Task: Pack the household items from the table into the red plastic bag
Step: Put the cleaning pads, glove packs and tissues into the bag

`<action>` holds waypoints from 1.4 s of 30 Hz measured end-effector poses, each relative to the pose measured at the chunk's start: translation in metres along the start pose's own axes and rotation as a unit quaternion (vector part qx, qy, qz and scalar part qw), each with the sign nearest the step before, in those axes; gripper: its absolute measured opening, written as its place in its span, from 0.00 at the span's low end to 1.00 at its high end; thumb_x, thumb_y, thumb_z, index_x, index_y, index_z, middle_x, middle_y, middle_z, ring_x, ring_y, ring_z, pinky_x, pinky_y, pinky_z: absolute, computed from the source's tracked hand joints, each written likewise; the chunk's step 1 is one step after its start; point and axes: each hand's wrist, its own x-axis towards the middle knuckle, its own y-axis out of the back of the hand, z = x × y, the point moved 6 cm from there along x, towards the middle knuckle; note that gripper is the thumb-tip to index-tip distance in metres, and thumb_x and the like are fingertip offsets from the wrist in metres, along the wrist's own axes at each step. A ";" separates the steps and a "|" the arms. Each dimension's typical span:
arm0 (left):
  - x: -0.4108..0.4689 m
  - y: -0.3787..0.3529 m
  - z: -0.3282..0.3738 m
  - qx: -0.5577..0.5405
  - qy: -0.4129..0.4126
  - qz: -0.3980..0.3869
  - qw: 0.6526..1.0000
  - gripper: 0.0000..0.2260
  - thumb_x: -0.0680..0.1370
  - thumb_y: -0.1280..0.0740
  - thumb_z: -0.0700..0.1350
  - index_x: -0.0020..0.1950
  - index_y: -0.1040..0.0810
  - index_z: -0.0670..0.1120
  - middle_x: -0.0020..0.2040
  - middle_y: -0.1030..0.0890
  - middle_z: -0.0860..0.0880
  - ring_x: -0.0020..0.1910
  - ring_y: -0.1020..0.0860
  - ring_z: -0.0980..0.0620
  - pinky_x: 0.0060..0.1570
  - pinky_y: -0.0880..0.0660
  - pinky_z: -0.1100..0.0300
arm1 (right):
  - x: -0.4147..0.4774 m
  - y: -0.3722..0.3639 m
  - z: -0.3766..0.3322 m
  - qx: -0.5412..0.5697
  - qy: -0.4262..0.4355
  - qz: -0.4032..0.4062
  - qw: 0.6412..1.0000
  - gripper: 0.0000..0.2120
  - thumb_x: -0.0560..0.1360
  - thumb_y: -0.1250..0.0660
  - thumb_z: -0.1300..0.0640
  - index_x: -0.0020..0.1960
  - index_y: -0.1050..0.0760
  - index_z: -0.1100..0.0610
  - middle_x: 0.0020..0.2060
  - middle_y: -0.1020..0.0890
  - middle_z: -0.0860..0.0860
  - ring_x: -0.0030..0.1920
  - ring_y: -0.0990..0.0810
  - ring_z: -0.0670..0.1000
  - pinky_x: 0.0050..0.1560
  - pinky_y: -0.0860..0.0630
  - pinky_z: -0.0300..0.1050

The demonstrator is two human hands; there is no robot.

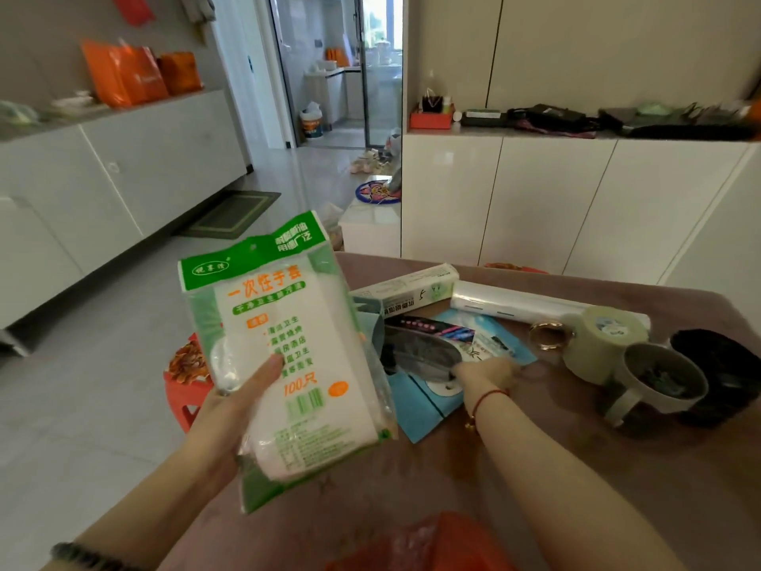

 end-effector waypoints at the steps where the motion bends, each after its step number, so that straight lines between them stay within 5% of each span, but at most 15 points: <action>1: 0.000 0.003 -0.003 0.001 0.010 0.003 1.000 0.16 0.66 0.32 0.45 0.53 0.21 0.46 0.46 0.14 0.43 0.42 0.15 0.44 0.33 0.18 0.47 | 0.001 0.000 0.003 0.010 -0.006 0.002 1.000 0.36 0.61 0.22 0.59 0.62 0.35 0.64 0.59 0.24 0.63 0.58 0.24 0.62 0.59 0.26 0.59; 6: -0.005 0.008 -0.010 -0.002 0.045 0.008 0.999 0.19 0.64 0.30 0.45 0.54 0.21 0.45 0.47 0.14 0.42 0.43 0.15 0.42 0.34 0.19 0.45 | -0.012 0.015 0.007 0.117 -0.023 -0.069 0.990 0.21 0.71 0.29 0.59 0.60 0.29 0.66 0.56 0.21 0.60 0.54 0.21 0.59 0.53 0.24 0.50; 11: -0.020 -0.005 0.009 0.006 0.028 -0.009 1.000 0.18 0.65 0.31 0.45 0.54 0.21 0.46 0.47 0.14 0.43 0.44 0.15 0.43 0.36 0.19 0.43 | -0.050 0.034 0.000 0.186 -0.014 -0.160 0.969 0.11 0.73 0.32 0.62 0.54 0.28 0.63 0.48 0.21 0.60 0.42 0.22 0.57 0.49 0.22 0.53; 15: -0.041 -0.022 0.037 -0.003 0.001 -0.027 1.000 0.13 0.66 0.32 0.45 0.50 0.20 0.47 0.42 0.13 0.46 0.39 0.15 0.47 0.30 0.18 0.50 | -0.084 0.066 -0.017 0.145 0.114 -0.172 0.968 0.04 0.74 0.33 0.62 0.48 0.26 0.59 0.48 0.19 0.59 0.43 0.20 0.57 0.46 0.22 0.51; 21: -0.081 -0.037 0.067 0.000 -0.008 -0.032 0.999 0.11 0.70 0.31 0.44 0.52 0.21 0.46 0.42 0.14 0.45 0.38 0.15 0.46 0.29 0.19 0.51 | -0.137 0.166 -0.055 0.024 0.365 -0.060 0.929 0.02 0.78 0.39 0.60 0.47 0.31 0.59 0.38 0.25 0.47 0.34 0.27 0.45 0.28 0.34 0.31; 24: -0.108 -0.048 0.083 0.007 -0.023 -0.046 0.999 0.16 0.65 0.30 0.45 0.53 0.21 0.45 0.45 0.14 0.44 0.41 0.15 0.45 0.31 0.18 0.50 | -0.183 0.237 -0.076 0.149 0.445 -0.010 0.883 0.02 0.77 0.38 0.61 0.45 0.30 0.56 0.37 0.24 0.45 0.36 0.24 0.44 0.30 0.28 0.32; 28: -0.152 -0.072 0.105 0.035 -0.065 -0.069 0.995 0.17 0.67 0.29 0.46 0.54 0.21 0.45 0.50 0.15 0.43 0.45 0.15 0.45 0.39 0.18 0.48 | -0.249 0.313 -0.094 0.351 0.443 -0.046 0.824 0.04 0.77 0.37 0.59 0.49 0.27 0.52 0.41 0.20 0.43 0.36 0.19 0.35 0.31 0.24 0.27; 31: -0.195 -0.097 0.113 0.069 -0.092 -0.103 0.988 0.20 0.64 0.30 0.51 0.54 0.21 0.45 0.47 0.14 0.45 0.44 0.15 0.47 0.42 0.18 0.53 | -0.290 0.330 -0.094 0.308 0.441 -0.137 0.832 0.03 0.76 0.36 0.57 0.46 0.25 0.49 0.40 0.18 0.45 0.37 0.18 0.42 0.36 0.20 0.36; 33: -0.225 -0.114 0.109 0.093 -0.103 -0.136 0.981 0.18 0.68 0.33 0.56 0.52 0.20 0.47 0.41 0.14 0.49 0.39 0.15 0.52 0.38 0.18 0.59 | -0.313 0.329 -0.084 0.228 0.473 -0.128 0.841 0.02 0.76 0.36 0.56 0.44 0.26 0.51 0.39 0.18 0.50 0.38 0.19 0.45 0.38 0.23 0.39; 37: -0.276 -0.131 0.086 0.173 -0.103 -0.176 0.964 0.17 0.78 0.42 0.57 0.49 0.19 0.47 0.38 0.14 0.50 0.42 0.16 0.52 0.50 0.20 0.57 | -0.338 0.321 -0.050 0.153 0.496 -0.078 0.851 0.05 0.77 0.37 0.58 0.43 0.32 0.57 0.35 0.25 0.50 0.32 0.25 0.38 0.28 0.31 0.25; 39: -0.297 -0.136 0.076 0.182 -0.104 -0.186 0.960 0.21 0.75 0.42 0.63 0.48 0.17 0.50 0.46 0.15 0.46 0.51 0.18 0.45 0.59 0.24 0.49 | -0.337 0.314 -0.026 0.135 0.480 -0.087 0.862 0.04 0.77 0.38 0.58 0.46 0.31 0.58 0.38 0.25 0.49 0.36 0.27 0.40 0.31 0.31 0.24; 40: -0.310 -0.139 0.073 0.168 -0.111 -0.200 0.959 0.22 0.70 0.42 0.66 0.45 0.16 0.54 0.49 0.15 0.45 0.52 0.18 0.43 0.57 0.22 0.48 | -0.335 0.312 -0.015 0.127 0.471 -0.089 0.868 0.03 0.77 0.38 0.58 0.48 0.31 0.58 0.39 0.25 0.48 0.39 0.26 0.42 0.32 0.31 0.23; 42: -0.329 -0.138 0.063 0.151 -0.106 -0.228 0.956 0.26 0.61 0.42 0.68 0.44 0.16 0.52 0.46 0.14 0.46 0.43 0.15 0.50 0.38 0.18 0.59 | -0.333 0.308 0.007 0.110 0.465 -0.083 0.875 0.08 0.77 0.40 0.57 0.54 0.31 0.59 0.44 0.25 0.48 0.43 0.25 0.43 0.34 0.31 0.22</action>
